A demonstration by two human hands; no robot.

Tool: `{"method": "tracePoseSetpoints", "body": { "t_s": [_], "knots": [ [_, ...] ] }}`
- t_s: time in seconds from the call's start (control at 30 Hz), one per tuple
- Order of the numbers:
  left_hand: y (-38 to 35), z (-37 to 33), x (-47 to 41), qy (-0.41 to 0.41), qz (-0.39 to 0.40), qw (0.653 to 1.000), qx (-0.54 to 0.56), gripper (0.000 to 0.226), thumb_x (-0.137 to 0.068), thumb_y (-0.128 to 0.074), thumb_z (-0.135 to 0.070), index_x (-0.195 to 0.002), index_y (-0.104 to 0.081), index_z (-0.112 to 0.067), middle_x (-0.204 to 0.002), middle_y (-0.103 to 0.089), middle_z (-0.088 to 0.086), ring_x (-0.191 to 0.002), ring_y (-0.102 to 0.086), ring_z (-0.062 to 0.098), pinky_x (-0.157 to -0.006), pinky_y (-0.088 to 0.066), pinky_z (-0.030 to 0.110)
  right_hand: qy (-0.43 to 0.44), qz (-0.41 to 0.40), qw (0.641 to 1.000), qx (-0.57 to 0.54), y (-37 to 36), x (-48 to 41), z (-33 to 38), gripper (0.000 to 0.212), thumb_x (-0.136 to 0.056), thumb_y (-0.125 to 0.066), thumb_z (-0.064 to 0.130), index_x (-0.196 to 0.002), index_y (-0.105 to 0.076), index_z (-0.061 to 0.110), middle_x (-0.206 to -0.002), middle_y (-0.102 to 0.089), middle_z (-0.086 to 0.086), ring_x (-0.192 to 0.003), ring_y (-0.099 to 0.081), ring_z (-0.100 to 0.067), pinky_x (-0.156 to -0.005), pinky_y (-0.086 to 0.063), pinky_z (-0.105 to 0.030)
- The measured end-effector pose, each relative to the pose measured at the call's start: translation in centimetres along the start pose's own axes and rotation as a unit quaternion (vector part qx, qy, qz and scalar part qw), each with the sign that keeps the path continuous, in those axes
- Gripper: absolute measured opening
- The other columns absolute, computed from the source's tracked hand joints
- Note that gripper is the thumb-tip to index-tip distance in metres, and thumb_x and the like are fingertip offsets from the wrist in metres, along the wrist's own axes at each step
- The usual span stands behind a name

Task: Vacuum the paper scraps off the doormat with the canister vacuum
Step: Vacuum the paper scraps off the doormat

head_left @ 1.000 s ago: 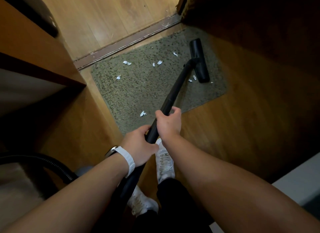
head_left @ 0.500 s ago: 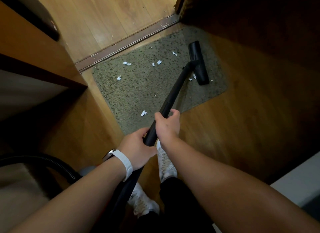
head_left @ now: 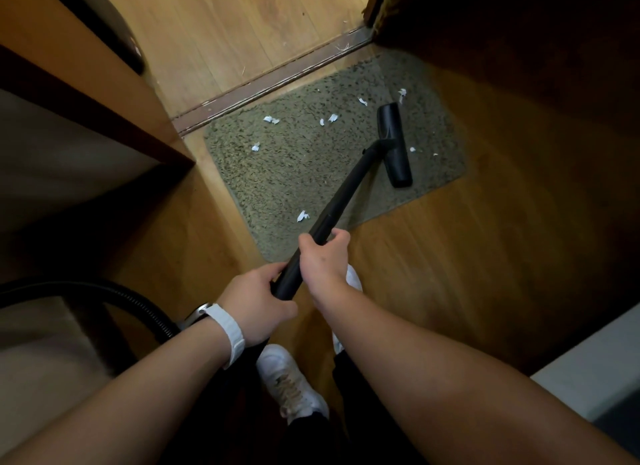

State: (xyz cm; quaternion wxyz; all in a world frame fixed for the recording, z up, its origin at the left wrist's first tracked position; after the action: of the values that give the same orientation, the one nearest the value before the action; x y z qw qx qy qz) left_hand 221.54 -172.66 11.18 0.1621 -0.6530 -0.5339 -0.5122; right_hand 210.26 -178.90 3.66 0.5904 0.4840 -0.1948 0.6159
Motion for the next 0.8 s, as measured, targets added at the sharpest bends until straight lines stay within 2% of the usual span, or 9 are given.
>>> {"method": "tracePoseSetpoints", "body": {
  "t_s": [0.1, 0.23, 0.37, 0.57, 0.67, 0.8],
  "knots": [
    [0.1, 1.3, 0.7, 0.003, -0.015, 1.0, 0.005, 0.061, -0.072, -0.069, -0.02, -0.129, -0.053, -0.037, -0.083, -0.064, -0.011, -0.061, -0.061, 0.008, -0.05, -0.043, 0.02, 0.008, 0.003, 1.0, 0.007, -0.9, 0.8, -0.7, 0.047, -0.088, -0.064, 0.028, -0.127, -0.04, 0.02, -0.107, -0.062, -0.002, -0.083, -0.064, -0.014, -0.065, -0.048, -0.027],
    [0.5, 2.5, 1.8, 0.005, -0.028, 0.999, -0.015, 0.064, -0.072, -0.07, -0.022, -0.131, -0.051, -0.039, -0.081, -0.059, -0.019, -0.064, -0.059, 0.004, -0.052, -0.041, 0.019, 0.004, 0.004, 1.0, 0.026, -2.4, 1.9, -1.6, 0.047, -0.086, -0.064, 0.031, -0.125, -0.041, 0.021, -0.113, -0.063, -0.005, -0.092, -0.067, -0.022, -0.083, -0.057, -0.041],
    [0.6, 3.1, 2.5, 0.01, -0.026, 1.0, -0.014, 0.063, -0.073, -0.069, -0.023, -0.131, -0.051, -0.041, -0.079, -0.057, -0.022, -0.064, -0.059, 0.002, -0.052, -0.041, 0.018, 0.003, 0.012, 1.0, 0.024, -3.0, 2.5, -2.1, 0.045, -0.087, -0.064, 0.032, -0.124, -0.041, 0.023, -0.114, -0.062, -0.005, -0.089, -0.067, -0.021, -0.08, -0.058, -0.041],
    [0.1, 2.1, 2.3, 0.008, -0.025, 1.0, 0.007, 0.065, -0.071, -0.069, -0.021, -0.13, -0.053, -0.041, -0.071, -0.061, -0.015, -0.061, -0.059, 0.005, -0.048, -0.038, 0.018, 0.008, -0.001, 1.0, 0.026, -2.1, 2.2, -1.7, 0.037, -0.088, -0.062, 0.032, -0.116, -0.039, 0.027, -0.11, -0.063, -0.004, -0.088, -0.066, -0.02, -0.079, -0.057, -0.039],
    [-0.2, 1.4, 2.3, 0.008, -0.013, 1.0, 0.012, 0.065, -0.072, -0.069, -0.02, -0.131, -0.052, -0.041, -0.067, -0.062, -0.012, -0.056, -0.06, 0.007, -0.045, -0.037, 0.015, 0.006, -0.005, 1.0, 0.022, -1.5, 1.9, -1.5, 0.04, -0.088, -0.063, 0.031, -0.121, -0.041, 0.025, -0.111, -0.063, -0.004, -0.089, -0.066, -0.02, -0.078, -0.057, -0.038],
    [-0.4, 0.5, 1.9, 0.011, -0.013, 1.0, 0.024, 0.065, -0.073, -0.068, -0.02, -0.131, -0.051, -0.042, -0.068, -0.065, -0.01, -0.053, -0.06, 0.007, -0.042, -0.039, 0.014, 0.007, -0.014, 1.0, 0.025, -0.8, 1.4, -0.9, 0.049, -0.085, -0.064, 0.034, -0.127, -0.042, 0.024, -0.114, -0.064, -0.005, -0.091, -0.067, -0.022, -0.082, -0.058, -0.043]
  ]
}}
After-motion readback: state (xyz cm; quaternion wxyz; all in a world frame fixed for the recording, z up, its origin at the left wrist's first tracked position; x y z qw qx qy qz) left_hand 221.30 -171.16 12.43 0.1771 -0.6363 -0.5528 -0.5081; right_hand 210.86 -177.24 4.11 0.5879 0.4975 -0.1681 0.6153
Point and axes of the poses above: each hand's wrist, its own x-axis away from the middle knuckle, its own y-axis out of the back of the hand, z = x × y, the point moved 5 cm from there along -x, towards the middle knuckle
